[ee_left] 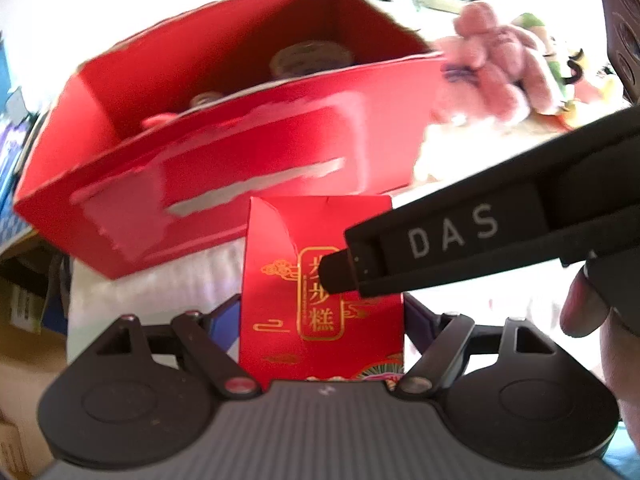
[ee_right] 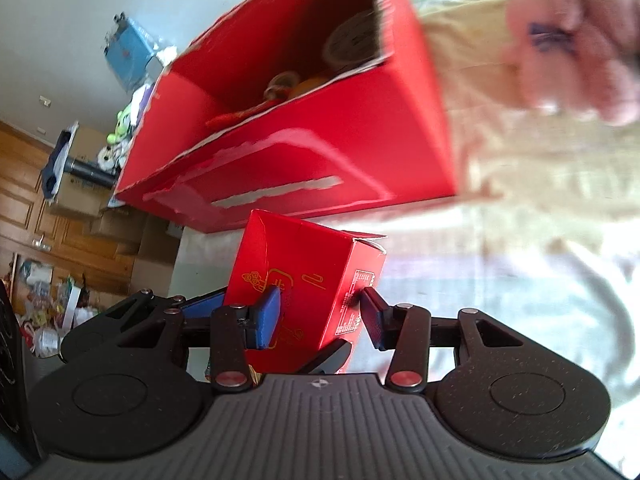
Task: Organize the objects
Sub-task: 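Lift the red gift box with the right tool over the large red box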
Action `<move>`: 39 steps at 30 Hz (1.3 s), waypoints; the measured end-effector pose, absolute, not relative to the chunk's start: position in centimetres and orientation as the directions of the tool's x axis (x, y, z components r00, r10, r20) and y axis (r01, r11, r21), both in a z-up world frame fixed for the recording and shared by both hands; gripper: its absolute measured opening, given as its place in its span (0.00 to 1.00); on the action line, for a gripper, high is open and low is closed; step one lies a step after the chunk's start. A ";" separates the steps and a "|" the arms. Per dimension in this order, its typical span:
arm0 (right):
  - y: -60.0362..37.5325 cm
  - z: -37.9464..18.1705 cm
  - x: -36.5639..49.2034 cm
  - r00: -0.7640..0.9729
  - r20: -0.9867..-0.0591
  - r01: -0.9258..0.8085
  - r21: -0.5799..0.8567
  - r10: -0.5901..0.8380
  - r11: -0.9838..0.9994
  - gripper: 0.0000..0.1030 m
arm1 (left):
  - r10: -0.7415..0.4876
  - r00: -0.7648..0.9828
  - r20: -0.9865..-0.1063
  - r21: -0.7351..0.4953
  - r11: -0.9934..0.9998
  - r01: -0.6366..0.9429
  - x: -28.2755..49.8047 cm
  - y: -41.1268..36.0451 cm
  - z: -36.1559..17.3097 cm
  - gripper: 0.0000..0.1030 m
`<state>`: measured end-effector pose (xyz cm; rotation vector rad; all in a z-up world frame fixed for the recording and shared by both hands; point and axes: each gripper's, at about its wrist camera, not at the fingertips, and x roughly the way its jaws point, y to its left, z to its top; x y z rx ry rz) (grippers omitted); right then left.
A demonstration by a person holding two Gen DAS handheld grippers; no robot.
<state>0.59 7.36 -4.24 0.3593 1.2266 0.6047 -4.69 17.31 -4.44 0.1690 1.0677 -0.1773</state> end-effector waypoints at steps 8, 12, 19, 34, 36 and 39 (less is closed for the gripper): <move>2.8 -2.8 -0.4 0.306 -0.751 -0.206 0.548 0.585 0.811 0.46 | -0.113 0.501 -0.858 0.054 0.950 0.308 -5.0 12.6 -3.1 0.77; 1.1 -1.8 -1.0 0.355 -0.735 -0.196 0.546 0.578 0.814 0.46 | -0.137 0.524 -0.841 0.064 0.936 0.347 -5.2 10.6 -1.8 0.76; -1.2 0.6 -1.8 0.458 -0.681 -0.194 0.550 0.571 0.812 0.47 | -0.179 0.568 -0.803 0.073 0.917 0.392 -5.6 8.2 0.7 0.76; 1.2 6.1 1.4 0.646 -0.528 -0.263 0.525 0.552 0.809 0.47 | -0.234 0.725 -0.648 0.126 0.906 0.405 -2.0 10.1 7.4 0.76; 2.0 6.2 2.3 0.649 -0.514 -0.271 0.533 0.561 0.802 0.47 | -0.232 0.739 -0.633 0.125 0.911 0.393 -1.2 11.2 7.7 0.76; 3.9 6.2 3.8 0.648 -0.491 -0.294 0.545 0.583 0.785 0.47 | -0.211 0.758 -0.617 0.138 0.919 0.369 -0.2 13.0 8.1 0.76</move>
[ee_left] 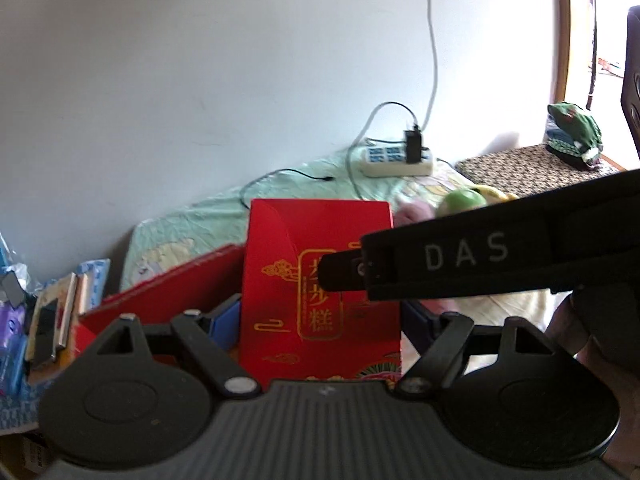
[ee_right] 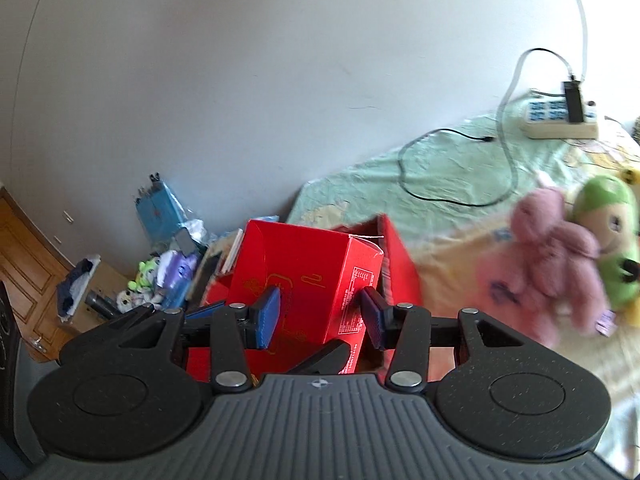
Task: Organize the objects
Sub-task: 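Lift the red gift box with the right tool over the large red box, then lower the gift box into the large red box and open the right tool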
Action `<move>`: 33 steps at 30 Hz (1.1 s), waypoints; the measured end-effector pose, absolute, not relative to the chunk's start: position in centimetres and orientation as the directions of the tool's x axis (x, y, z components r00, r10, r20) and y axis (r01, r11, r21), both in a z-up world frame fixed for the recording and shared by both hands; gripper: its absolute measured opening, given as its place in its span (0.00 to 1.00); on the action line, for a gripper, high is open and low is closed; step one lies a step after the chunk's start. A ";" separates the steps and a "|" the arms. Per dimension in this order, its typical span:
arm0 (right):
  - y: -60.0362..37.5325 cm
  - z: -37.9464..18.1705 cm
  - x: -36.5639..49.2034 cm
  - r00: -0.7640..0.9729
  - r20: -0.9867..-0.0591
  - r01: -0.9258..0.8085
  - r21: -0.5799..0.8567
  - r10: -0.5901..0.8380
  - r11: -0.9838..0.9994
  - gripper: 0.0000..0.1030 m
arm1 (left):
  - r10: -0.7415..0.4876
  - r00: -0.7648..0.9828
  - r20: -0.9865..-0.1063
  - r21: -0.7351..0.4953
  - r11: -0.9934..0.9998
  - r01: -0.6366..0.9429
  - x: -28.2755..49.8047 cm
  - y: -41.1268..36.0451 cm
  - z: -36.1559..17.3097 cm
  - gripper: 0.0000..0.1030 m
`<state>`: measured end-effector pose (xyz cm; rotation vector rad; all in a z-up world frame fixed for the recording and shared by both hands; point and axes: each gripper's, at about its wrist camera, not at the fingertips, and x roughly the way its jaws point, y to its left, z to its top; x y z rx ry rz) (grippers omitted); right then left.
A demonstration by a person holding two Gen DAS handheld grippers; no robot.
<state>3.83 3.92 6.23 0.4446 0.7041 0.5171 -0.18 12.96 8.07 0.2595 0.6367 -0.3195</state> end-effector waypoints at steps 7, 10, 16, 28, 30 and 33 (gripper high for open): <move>9.2 5.1 7.3 0.603 -0.468 -0.354 0.568 0.646 0.743 0.46 | -0.153 0.777 -0.611 0.137 0.946 0.294 3.0 18.1 7.9 0.76; 11.6 4.1 8.6 0.566 -0.471 -0.378 0.582 0.677 0.720 0.46 | -0.123 0.778 -0.616 0.124 0.960 0.250 4.1 20.7 7.1 0.76; 15.8 1.8 10.3 0.502 -0.502 -0.416 0.574 0.704 0.705 0.46 | -0.071 0.763 -0.643 0.105 0.978 0.179 6.1 24.9 4.8 0.76; 20.3 -1.3 12.7 0.374 -0.616 -0.466 0.521 0.693 0.715 0.46 | -0.021 0.695 -0.719 0.100 0.986 0.134 8.4 28.2 0.6 0.76; 20.9 -1.6 13.0 0.353 -0.640 -0.482 0.501 0.682 0.719 0.46 | -0.023 0.677 -0.735 0.091 0.987 0.133 8.6 28.4 0.0 0.76; 21.5 -2.1 13.5 0.321 -0.668 -0.492 0.488 0.671 0.721 0.47 | -0.021 0.656 -0.754 0.081 0.989 0.125 8.8 28.5 -0.8 0.76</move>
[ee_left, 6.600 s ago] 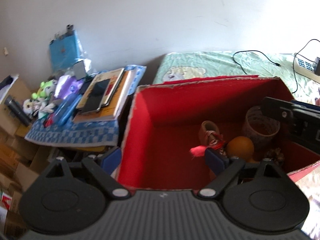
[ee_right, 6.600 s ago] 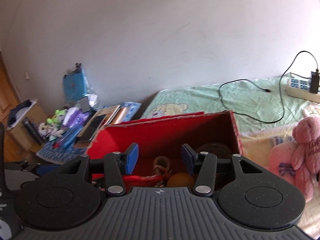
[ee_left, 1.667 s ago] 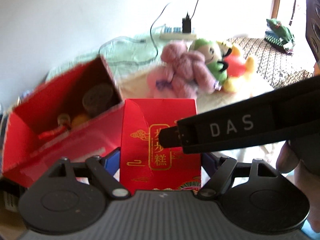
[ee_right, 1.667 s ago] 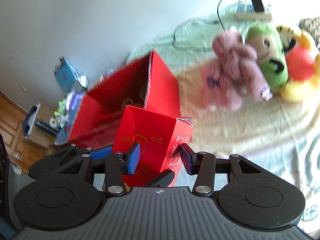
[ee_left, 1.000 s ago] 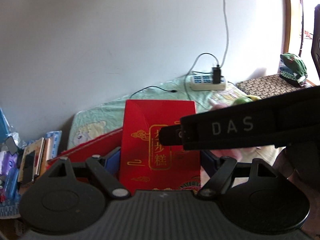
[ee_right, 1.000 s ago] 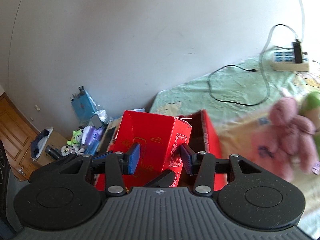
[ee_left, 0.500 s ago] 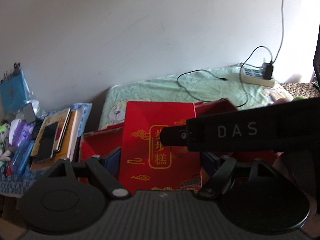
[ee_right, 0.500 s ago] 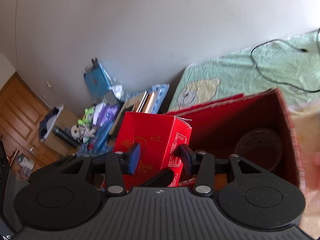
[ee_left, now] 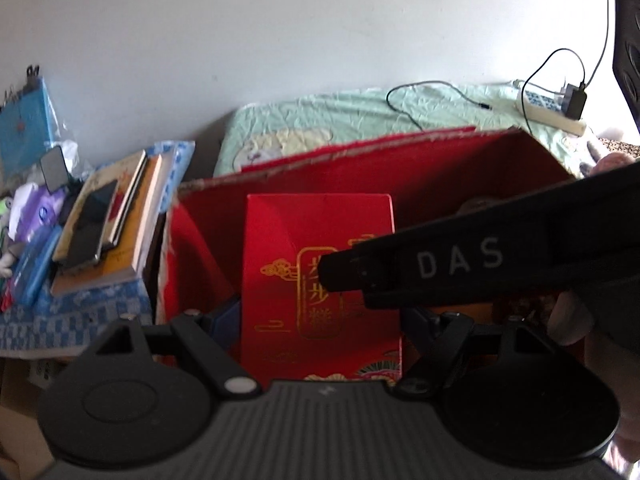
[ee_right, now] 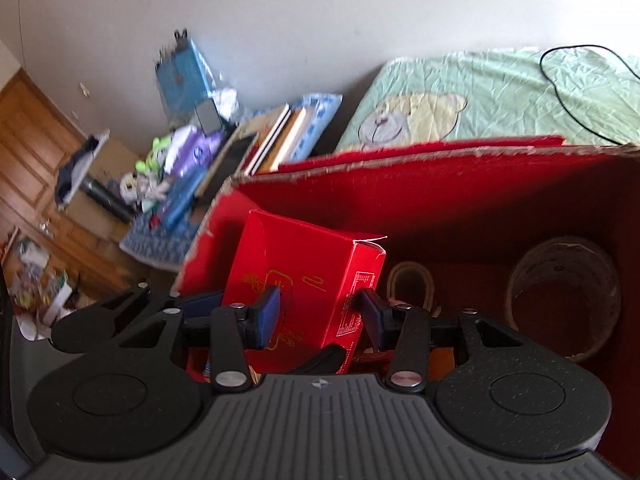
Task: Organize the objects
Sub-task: 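Lower the gift box into the large red box and open the right tool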
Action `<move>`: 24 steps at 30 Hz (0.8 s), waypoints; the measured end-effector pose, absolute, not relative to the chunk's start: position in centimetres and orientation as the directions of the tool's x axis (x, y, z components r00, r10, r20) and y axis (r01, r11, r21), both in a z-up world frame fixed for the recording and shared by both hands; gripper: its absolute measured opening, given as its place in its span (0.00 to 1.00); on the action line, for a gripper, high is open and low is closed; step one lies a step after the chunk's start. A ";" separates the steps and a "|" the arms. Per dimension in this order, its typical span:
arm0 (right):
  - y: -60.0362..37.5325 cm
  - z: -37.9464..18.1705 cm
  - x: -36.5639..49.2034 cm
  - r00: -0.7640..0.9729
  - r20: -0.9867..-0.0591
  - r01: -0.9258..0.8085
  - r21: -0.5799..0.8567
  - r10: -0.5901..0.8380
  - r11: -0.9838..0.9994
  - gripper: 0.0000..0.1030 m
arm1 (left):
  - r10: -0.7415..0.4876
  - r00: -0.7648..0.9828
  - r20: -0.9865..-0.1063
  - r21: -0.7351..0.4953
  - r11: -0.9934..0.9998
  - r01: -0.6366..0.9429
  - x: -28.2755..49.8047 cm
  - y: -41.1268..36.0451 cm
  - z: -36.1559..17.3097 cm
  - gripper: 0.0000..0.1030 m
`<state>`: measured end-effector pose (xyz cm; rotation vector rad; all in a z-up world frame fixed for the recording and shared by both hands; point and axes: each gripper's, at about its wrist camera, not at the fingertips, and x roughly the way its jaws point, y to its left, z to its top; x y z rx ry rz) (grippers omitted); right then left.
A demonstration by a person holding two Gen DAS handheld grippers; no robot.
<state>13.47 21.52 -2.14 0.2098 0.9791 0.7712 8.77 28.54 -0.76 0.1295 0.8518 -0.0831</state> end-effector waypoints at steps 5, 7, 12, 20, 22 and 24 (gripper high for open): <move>21.8 -2.8 14.3 0.266 -0.688 -0.485 0.509 0.675 0.711 0.50 | -0.024 0.639 -0.769 0.060 0.992 0.109 9.0 28.8 -1.3 0.76; 21.9 -2.9 14.3 0.244 -0.696 -0.495 0.509 0.675 0.704 0.51 | -0.020 0.639 -0.769 0.063 0.992 0.107 9.0 28.8 -1.3 0.76; 22.0 -2.9 14.2 0.240 -0.697 -0.504 0.505 0.676 0.700 0.51 | -0.008 0.634 -0.773 0.072 0.992 0.100 9.1 28.6 -1.3 0.76; 21.6 -3.1 14.5 0.245 -0.697 -0.470 0.522 0.674 0.712 0.47 | 0.000 0.631 -0.776 0.080 0.992 0.099 9.0 28.4 -1.2 0.80; 21.7 -3.1 14.5 0.244 -0.698 -0.476 0.519 0.673 0.710 0.47 | -0.001 0.629 -0.778 0.077 0.992 0.098 9.1 28.5 -1.2 0.80; 21.7 -3.1 14.5 0.246 -0.699 -0.473 0.518 0.671 0.713 0.46 | -0.003 0.627 -0.779 0.074 0.992 0.097 9.1 28.5 -1.2 0.80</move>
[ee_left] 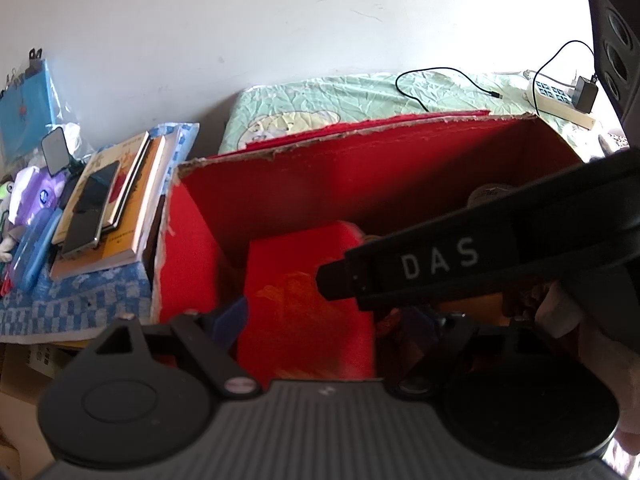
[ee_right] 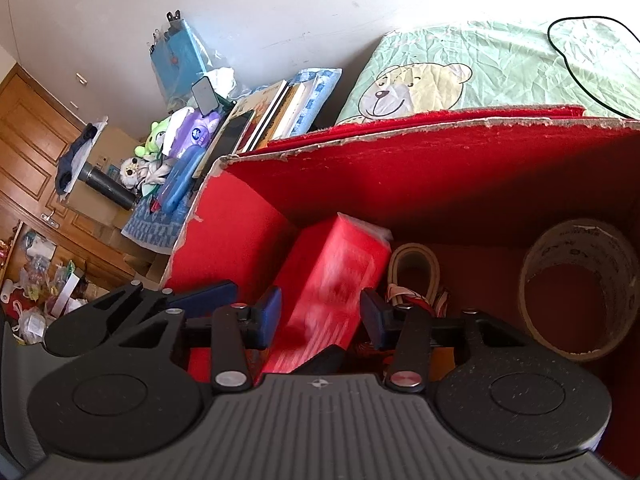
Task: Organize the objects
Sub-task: 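Lower the gift box into the large red box and open the right tool, then withdraw the right tool upward out of the red box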
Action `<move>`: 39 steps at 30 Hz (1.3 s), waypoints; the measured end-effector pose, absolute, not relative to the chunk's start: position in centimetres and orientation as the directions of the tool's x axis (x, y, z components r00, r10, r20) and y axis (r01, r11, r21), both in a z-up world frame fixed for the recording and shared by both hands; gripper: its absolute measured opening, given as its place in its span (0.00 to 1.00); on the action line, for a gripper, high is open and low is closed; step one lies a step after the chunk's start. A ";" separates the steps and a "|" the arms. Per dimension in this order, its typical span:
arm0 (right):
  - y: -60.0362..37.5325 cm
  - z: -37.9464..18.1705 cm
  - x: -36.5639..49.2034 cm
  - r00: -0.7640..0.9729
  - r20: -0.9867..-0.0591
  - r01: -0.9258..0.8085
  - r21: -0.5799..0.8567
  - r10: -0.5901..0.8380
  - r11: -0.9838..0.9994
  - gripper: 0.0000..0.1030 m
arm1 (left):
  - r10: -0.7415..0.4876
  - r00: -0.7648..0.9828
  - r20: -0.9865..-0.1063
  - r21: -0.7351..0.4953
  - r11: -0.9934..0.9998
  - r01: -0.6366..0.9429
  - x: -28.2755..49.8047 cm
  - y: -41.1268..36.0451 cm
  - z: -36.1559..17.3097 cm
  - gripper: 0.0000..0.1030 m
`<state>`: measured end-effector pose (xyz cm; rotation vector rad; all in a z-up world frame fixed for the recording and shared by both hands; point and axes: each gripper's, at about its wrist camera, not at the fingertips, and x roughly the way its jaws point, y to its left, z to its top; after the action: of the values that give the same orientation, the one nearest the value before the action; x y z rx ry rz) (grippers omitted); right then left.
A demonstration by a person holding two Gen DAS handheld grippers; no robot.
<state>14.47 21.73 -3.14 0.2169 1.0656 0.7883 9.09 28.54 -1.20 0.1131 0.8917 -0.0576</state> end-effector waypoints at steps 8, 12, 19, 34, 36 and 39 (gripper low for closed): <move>21.0 -3.6 14.9 0.261 -0.701 -0.394 0.550 0.664 0.736 0.44 | 0.002 0.630 -0.777 0.077 0.993 0.092 9.1 28.4 -1.2 0.82; 20.5 -3.7 14.8 0.279 -0.696 -0.367 0.559 0.661 0.744 0.43 | 0.007 0.630 -0.776 0.085 0.992 0.093 9.0 28.4 -1.2 0.82; 20.3 -3.7 14.7 0.304 -0.699 -0.340 0.556 0.648 0.759 0.41 | 0.021 0.621 -0.783 0.097 0.991 0.088 9.2 28.3 -1.3 0.82; 20.3 -3.6 14.6 0.329 -0.720 -0.327 0.520 0.611 0.789 0.41 | 0.046 0.608 -0.793 0.113 0.991 0.072 9.4 28.2 -1.3 0.83; 20.3 -3.5 14.5 0.333 -0.721 -0.328 0.515 0.607 0.792 0.41 | 0.051 0.606 -0.794 0.116 0.991 0.069 9.4 28.2 -1.3 0.83; 20.3 -3.6 14.5 0.336 -0.722 -0.327 0.513 0.605 0.794 0.41 | 0.053 0.605 -0.795 0.117 0.991 0.066 9.5 28.2 -1.4 0.83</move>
<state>14.52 20.32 -3.56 0.2990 1.0666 0.6192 9.45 28.22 -1.36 0.1391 0.9220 -0.0071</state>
